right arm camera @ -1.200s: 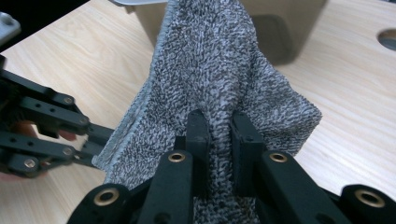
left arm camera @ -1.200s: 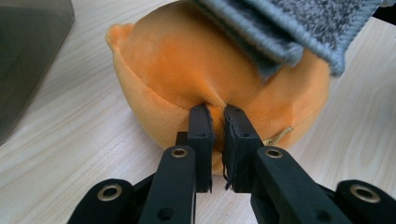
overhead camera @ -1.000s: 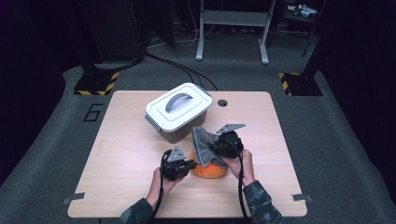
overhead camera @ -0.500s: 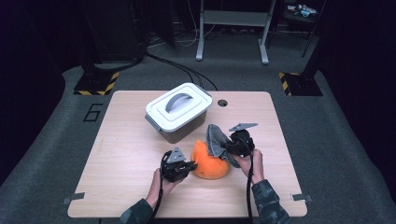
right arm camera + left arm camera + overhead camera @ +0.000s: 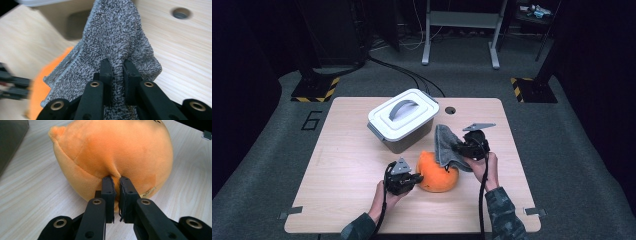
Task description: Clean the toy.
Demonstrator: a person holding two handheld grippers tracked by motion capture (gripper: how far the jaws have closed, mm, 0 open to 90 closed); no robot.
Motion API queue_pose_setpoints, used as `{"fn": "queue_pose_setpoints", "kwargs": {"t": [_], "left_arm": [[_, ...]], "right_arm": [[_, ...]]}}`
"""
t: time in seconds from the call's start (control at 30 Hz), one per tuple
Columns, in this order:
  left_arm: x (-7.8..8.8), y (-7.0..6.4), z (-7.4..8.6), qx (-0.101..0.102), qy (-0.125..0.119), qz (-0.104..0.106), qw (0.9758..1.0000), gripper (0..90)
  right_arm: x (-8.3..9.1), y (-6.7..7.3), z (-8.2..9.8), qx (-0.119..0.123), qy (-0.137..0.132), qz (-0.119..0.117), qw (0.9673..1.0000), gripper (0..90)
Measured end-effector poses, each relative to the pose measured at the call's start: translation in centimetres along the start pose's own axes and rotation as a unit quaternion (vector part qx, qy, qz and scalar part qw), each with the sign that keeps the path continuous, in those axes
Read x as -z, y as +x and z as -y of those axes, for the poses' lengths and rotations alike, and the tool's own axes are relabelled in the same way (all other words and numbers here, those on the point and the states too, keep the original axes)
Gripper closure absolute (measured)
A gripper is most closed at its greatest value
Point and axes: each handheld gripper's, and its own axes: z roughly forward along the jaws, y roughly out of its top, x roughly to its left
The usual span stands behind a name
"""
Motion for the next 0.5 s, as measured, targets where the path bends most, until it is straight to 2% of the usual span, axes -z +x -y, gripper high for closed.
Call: {"fn": "queue_pose_setpoints", "kwargs": {"t": [0.07, 0.1, 0.17, 0.2, 0.23, 0.33, 0.5], "left_arm": [[-0.2, -0.2, -0.1, -0.001, 0.002, 0.005, 1.0000, 83.1], [-0.3, -0.3, -0.2, -0.003, 0.008, 0.011, 0.9999, 83.1], [-0.4, -0.4, -0.3, -0.009, 0.006, 0.005, 0.9999, 83.1], [-0.4, -0.4, -0.3, -0.007, 0.007, 0.008, 0.9999, 83.1], [-0.4, -0.3, -0.2, -0.001, 0.003, 0.010, 0.9999, 83.1], [-0.3, -0.2, -0.2, -0.003, 0.002, 0.009, 0.9999, 83.1], [-0.2, -0.1, -0.3, -0.001, 0.003, 0.010, 0.9999, 83.1]], "right_arm": [[-0.8, 1.0, -0.2, 0.006, 0.009, -0.020, 0.9997, 80.1], [-1.3, 1.4, -0.2, 0.013, 0.017, -0.022, 0.9995, 80.1], [-2.4, 1.8, 0.0, 0.026, 0.036, -0.021, 0.9988, 80.2], [-2.8, 1.9, 0.2, 0.028, 0.040, -0.015, 0.9987, 80.2], [-3.0, 1.7, 0.3, 0.024, 0.045, -0.019, 0.9985, 80.2], [-3.4, 0.9, 0.6, 0.013, 0.047, -0.017, 0.9987, 80.3], [-3.7, -0.2, 1.0, 0.003, 0.053, -0.003, 0.9986, 80.3]]}}
